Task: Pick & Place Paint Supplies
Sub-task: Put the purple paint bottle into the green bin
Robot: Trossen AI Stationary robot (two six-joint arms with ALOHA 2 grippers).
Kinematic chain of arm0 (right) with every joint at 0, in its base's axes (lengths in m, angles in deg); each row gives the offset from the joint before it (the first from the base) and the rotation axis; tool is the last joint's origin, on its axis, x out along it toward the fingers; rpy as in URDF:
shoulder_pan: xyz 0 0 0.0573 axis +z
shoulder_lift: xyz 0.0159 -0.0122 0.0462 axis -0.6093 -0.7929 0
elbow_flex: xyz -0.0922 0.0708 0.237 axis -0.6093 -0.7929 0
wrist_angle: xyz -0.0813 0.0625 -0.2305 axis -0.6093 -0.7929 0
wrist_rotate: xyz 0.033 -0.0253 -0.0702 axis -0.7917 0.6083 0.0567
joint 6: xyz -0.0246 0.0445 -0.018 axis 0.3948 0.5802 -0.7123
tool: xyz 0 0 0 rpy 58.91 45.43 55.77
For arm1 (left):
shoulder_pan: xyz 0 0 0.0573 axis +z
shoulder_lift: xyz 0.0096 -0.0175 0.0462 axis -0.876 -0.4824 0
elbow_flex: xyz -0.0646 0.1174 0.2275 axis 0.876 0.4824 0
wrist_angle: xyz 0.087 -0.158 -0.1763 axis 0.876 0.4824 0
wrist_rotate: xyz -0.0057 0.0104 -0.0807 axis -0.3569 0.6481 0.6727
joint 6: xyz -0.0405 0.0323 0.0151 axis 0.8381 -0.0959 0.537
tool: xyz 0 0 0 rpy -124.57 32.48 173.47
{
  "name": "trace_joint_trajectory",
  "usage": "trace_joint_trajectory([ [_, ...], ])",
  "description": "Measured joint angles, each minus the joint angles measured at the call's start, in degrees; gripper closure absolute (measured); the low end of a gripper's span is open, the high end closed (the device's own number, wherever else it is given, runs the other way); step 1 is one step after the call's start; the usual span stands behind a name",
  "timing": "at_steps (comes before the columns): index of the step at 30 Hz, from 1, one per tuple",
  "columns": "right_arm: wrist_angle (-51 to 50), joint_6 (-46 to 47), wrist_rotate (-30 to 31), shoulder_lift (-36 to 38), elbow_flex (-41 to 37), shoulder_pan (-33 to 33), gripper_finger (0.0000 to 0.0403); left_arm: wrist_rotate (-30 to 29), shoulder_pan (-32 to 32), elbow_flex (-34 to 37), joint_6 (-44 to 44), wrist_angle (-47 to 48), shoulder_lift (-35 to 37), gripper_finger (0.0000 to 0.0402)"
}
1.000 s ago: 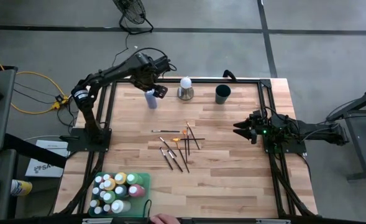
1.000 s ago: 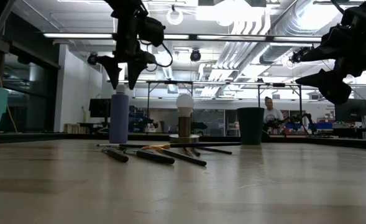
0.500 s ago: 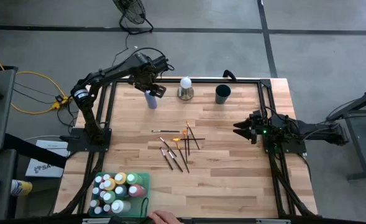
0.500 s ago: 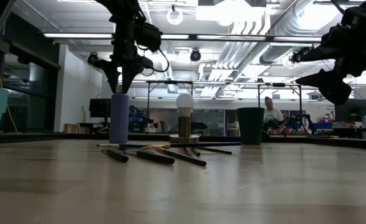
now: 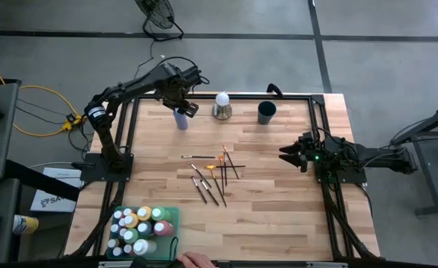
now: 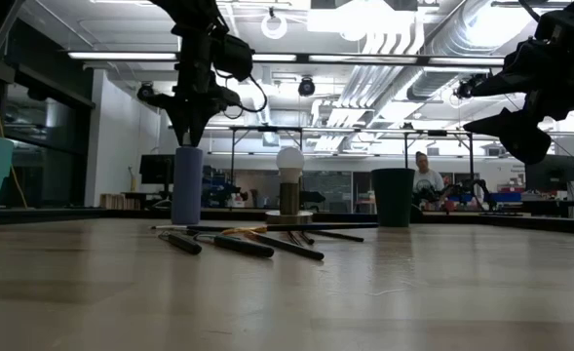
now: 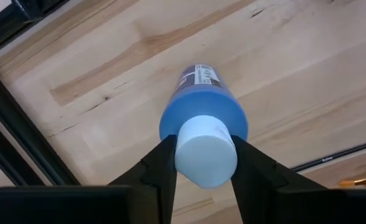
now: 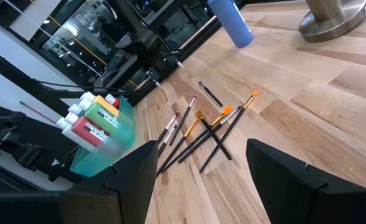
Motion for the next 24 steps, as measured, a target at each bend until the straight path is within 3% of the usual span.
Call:
trace_joint_trajectory([
  [16,0.00,-0.01,0.00,0.00,0.00,-0.01,0.0164,0.08,-1.33,0.02,-9.10,-0.40,4.54,0.0285],
  [24,-0.08,0.00,0.00,-0.02,0.00,0.01,0.0164,2.87,-8.82,-0.02,-20.80,-0.14,11.24,0.0285],
])
